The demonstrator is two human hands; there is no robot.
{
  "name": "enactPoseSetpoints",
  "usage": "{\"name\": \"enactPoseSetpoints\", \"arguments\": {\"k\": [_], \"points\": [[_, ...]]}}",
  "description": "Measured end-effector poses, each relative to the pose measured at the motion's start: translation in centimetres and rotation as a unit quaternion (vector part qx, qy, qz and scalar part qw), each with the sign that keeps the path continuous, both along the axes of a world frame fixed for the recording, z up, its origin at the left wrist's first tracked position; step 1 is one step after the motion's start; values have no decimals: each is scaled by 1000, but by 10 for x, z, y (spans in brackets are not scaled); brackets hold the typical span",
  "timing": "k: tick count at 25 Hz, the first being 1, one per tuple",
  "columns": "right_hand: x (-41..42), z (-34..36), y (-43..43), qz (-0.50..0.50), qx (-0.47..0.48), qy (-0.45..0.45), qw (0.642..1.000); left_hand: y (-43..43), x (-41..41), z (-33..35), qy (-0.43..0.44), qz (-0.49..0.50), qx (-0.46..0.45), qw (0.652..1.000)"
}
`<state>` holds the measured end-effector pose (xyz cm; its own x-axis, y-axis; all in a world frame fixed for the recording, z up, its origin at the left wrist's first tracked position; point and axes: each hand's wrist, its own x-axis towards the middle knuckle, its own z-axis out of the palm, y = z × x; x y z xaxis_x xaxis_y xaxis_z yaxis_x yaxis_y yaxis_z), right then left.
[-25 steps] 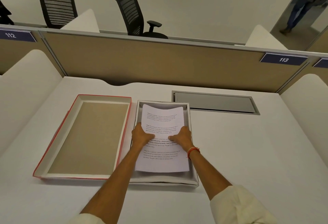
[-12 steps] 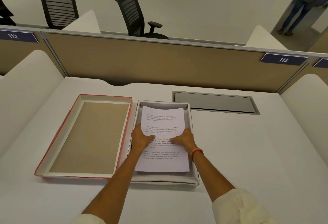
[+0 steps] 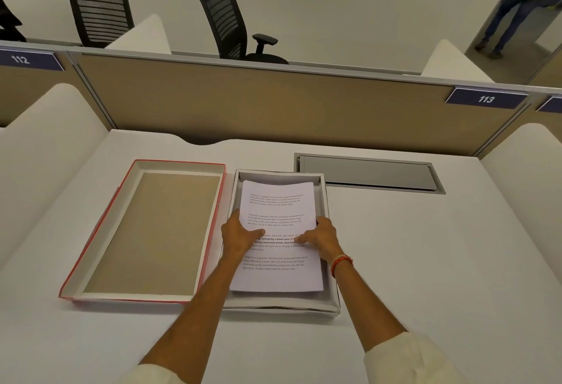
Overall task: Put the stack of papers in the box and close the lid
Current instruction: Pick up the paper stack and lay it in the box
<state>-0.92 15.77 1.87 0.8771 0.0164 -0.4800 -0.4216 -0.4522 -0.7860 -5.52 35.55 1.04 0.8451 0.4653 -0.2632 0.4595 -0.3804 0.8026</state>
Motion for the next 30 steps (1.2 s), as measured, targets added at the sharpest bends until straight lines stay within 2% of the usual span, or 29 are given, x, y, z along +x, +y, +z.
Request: {"name": "enactPoseSetpoints", "arguments": {"k": [9,15,20,30], "points": [[-2,1,-5,31,2,10,999,0,1,2,3,0,3,1000],[1,3,-8,7,-5,27,1000,9,-3,3,-2,1,4,1000],[2,1,-6,-10,11,41,999,13,-3,4,19,2,-44,999],[0,0,-5,3,-7,38,999,5,-5,9,31,15,-45,998]]}}
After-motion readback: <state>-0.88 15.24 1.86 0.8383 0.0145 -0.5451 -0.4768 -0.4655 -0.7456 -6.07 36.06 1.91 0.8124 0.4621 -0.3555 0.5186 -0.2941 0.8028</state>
